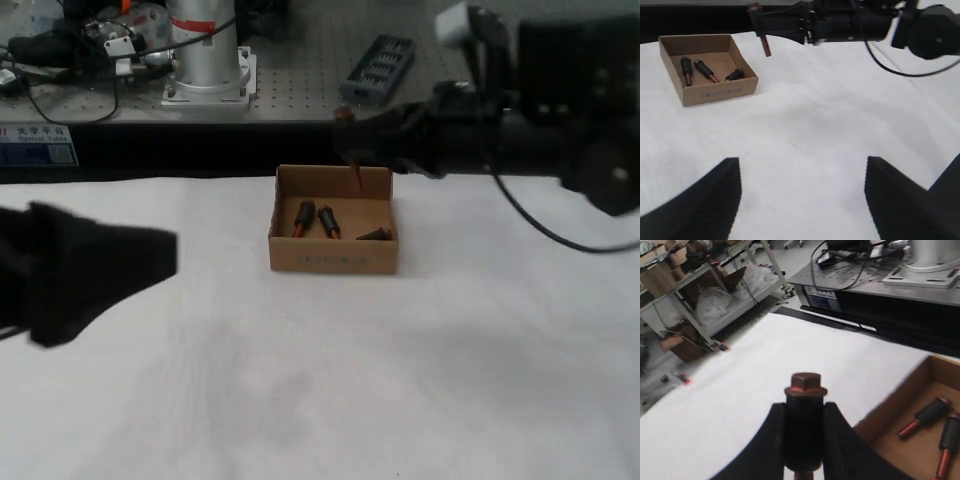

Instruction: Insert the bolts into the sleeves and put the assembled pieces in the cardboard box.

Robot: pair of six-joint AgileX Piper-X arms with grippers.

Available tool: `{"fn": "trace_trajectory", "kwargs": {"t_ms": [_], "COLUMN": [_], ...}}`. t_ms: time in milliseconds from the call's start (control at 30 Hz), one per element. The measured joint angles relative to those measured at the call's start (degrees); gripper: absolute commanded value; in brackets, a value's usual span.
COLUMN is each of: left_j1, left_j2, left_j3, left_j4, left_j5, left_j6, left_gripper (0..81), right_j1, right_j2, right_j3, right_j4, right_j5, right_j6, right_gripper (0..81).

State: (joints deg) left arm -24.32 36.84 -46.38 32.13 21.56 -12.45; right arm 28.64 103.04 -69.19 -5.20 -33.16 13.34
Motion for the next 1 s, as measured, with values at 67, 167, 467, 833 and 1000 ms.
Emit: {"fn": "trace_trajectory", "kwargs": {"t_ms": [67, 167, 467, 833, 1000], "left_j1": [0.0, 0.0, 0.0, 0.0, 0.0], "left_j2": [-2.83, -4.71, -5.54, -5.54, -5.54], "left_j3": [0.0, 0.0, 0.0, 0.0, 0.0], "left_j4": [1.96, 2.81, 5.36, 6.85, 6.9], "left_j5": [-0.38, -0.41, -0.56, -0.56, -0.56], "left_j6": [0.13, 0.24, 0.74, 2.33, 5.01], "left_gripper": [50.5, 50.5, 50.5, 50.5, 50.5], "right_j1": [-0.24, -1.26, -2.5, -2.23, -2.1], "right_j2": [2.91, 13.13, 26.6, 32.73, 32.73], "right_j3": [-3.16, -12.27, -32.66, -37.77, -38.19], "right_j4": [1.49, 6.63, 21.93, 27.23, 27.23], "right_j5": [0.74, 2.16, 9.01, 11.14, 10.46], "right_j6": [0.0, 0.0, 0.0, 0.0, 0.56], "right_gripper": [2.0, 2.0, 2.0, 12.7, 28.1]}}
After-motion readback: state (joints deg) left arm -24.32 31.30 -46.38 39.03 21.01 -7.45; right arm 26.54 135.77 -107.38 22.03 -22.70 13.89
